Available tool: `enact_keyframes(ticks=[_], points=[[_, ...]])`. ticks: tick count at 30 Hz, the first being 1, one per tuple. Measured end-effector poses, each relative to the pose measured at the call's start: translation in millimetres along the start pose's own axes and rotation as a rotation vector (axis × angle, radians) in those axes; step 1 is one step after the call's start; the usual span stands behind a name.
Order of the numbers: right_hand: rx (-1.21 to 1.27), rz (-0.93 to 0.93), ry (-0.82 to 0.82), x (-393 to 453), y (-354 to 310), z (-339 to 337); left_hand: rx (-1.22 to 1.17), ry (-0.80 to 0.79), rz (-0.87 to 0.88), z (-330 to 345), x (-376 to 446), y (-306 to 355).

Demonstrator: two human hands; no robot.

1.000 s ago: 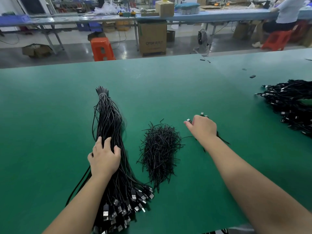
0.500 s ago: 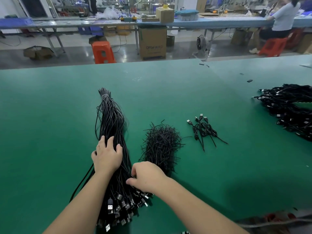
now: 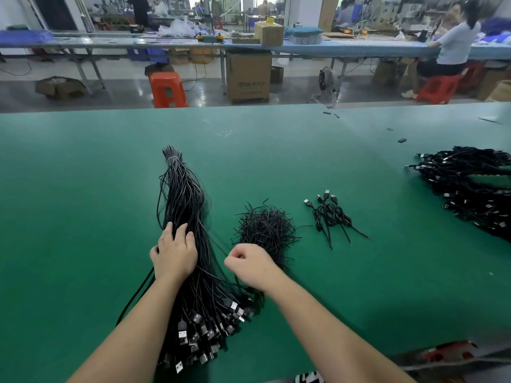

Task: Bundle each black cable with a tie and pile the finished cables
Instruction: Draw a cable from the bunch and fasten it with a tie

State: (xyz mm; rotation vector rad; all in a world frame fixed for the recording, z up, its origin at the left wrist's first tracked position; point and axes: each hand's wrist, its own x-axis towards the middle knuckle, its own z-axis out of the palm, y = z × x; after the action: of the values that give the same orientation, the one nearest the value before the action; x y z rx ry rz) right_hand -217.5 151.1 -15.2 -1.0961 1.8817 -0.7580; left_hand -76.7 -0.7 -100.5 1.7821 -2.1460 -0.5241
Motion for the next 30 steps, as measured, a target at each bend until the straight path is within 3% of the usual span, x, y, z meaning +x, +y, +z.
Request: enact_keyframes(ticks=[8,14,17,19,22,24,26,30], points=[[0.604,-0.085,-0.081,-12,9,-36,0.054,-0.029,0.015,-1,-2,1],[1.192,-0.154,-0.287,-21,18,-43,0.062,-0.033,0.022,0,-1,4],[1.161,-0.18,-0.159,-22,25,-38,0.087,-0.069,0.01,-4,0,8],[1.123,-0.168,-0.068,-24,27,-37,0.111,-0.004,0.051,-10,-1,15],[1.061,-0.177,0.021,-26,29,-38,0.093,0.174,0.384,-21,-8,34],[0.983,-0.19,0.058,-27,27,-39,0.094,0.12,0.618,-24,-12,51],[0.936,-0.206,0.093,-28,26,-40,0.101,0.036,0.723,-24,-15,64],[0.964,-0.2,0.154,-28,26,-50,0.107,0.069,0.792,-32,-25,74]])
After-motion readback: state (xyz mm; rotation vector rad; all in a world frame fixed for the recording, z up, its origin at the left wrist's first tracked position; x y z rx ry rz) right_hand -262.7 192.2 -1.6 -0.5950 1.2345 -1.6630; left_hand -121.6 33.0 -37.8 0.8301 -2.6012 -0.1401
